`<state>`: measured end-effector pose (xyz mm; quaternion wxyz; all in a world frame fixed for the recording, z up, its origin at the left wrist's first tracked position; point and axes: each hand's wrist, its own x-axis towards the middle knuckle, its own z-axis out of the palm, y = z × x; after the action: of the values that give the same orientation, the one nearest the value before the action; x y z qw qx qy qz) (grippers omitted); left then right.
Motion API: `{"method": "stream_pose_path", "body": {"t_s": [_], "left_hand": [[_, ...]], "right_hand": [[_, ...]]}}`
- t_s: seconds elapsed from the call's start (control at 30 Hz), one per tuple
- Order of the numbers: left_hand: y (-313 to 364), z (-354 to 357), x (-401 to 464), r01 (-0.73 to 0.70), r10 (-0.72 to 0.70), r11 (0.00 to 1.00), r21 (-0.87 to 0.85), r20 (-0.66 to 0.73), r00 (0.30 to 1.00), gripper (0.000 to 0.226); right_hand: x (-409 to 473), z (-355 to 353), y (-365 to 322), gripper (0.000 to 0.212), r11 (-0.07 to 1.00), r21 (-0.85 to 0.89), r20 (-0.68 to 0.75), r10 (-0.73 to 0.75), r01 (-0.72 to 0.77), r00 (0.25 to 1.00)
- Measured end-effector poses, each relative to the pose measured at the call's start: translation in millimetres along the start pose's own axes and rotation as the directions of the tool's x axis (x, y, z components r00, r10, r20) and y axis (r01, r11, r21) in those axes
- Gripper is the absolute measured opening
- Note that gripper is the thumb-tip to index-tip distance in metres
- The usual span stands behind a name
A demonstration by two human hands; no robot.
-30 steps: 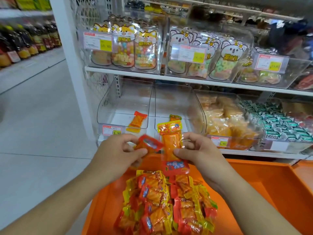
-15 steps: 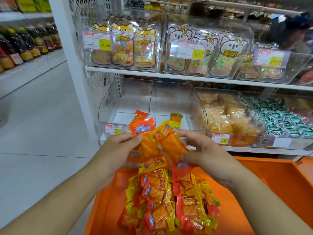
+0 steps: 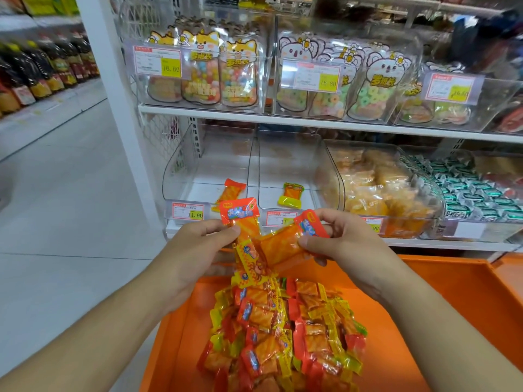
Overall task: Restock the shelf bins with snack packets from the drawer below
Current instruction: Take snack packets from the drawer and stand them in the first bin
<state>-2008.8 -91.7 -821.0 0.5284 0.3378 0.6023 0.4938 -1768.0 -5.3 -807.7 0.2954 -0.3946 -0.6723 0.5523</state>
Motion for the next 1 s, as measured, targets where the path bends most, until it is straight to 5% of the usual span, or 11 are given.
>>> {"method": "stream_pose_path", "body": {"t_s": [0.33, 0.5, 0.73, 0.87, 1.0], "left_hand": [[-3, 2, 2, -0.017, 0.016, 0.999, 0.036, 0.005, 1.0, 0.021], [-9, 12, -4, -0.048, 0.017, 0.979, 0.2, 0.157, 0.987, 0.036], [-19, 22, -6, -0.125, 0.1, 0.954, 0.273, 0.105, 0.989, 0.022], [-21, 23, -5, -0.109, 0.089, 0.961, 0.255, 0.089, 0.992, 0.02], [-19, 17, 4, -0.114, 0.106, 0.943, 0.313, 0.042, 0.993, 0.017]], "right_hand": [[0, 2, 1, 0.012, 0.998, -0.025, -0.027, -0.052, 0.051, 0.998], [1, 21, 1, 0.029, 0.997, -0.054, -0.13, -0.053, 0.046, 0.99], [6, 29, 10, 0.045, 0.997, -0.052, -0.254, 0.038, -0.053, 0.966], [9, 36, 18, 0.025, 0.992, -0.021, -0.132, 0.119, -0.123, 0.984], [21, 49, 15, 0.021, 0.995, -0.058, -0.171, 0.073, -0.084, 0.982]]}}
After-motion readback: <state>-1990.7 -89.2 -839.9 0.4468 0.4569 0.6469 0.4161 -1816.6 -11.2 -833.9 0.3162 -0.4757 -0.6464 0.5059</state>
